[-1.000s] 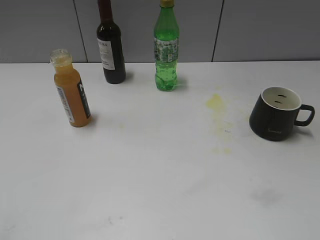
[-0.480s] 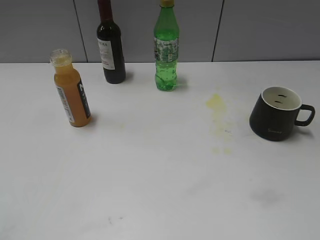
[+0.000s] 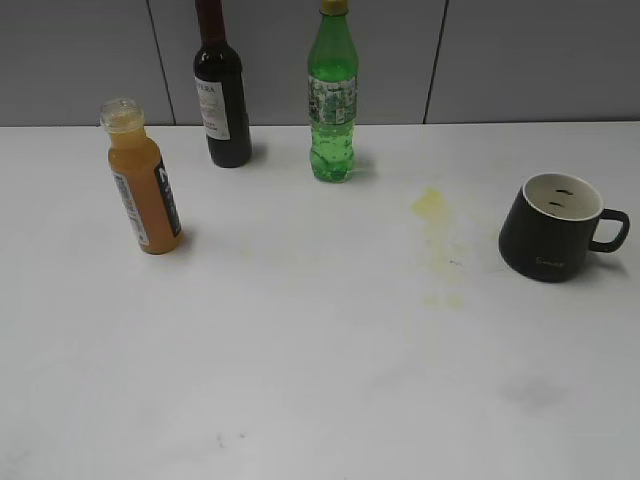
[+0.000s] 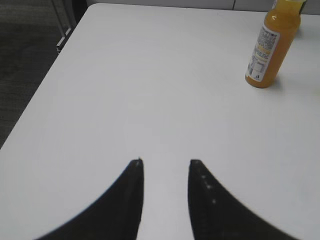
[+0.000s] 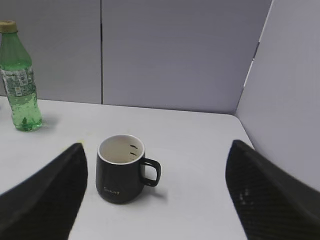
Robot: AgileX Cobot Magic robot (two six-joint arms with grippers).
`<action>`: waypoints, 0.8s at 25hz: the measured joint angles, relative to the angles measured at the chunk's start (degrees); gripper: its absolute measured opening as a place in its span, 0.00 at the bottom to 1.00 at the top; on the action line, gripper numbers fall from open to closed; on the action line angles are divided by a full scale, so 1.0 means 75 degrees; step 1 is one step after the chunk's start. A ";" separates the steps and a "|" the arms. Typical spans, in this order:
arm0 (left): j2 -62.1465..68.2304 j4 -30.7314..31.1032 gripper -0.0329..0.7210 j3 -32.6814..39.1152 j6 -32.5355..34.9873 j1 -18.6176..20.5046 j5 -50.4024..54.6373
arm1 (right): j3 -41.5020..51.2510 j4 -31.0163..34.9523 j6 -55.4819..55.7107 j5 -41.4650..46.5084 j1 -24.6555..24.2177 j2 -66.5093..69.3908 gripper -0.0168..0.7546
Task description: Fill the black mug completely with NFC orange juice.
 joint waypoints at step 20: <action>0.0000 0.0000 0.36 0.0000 0.0000 0.0000 0.0000 | 0.0429 -0.0084 0.0039 -0.6215 0.0000 0.5557 0.87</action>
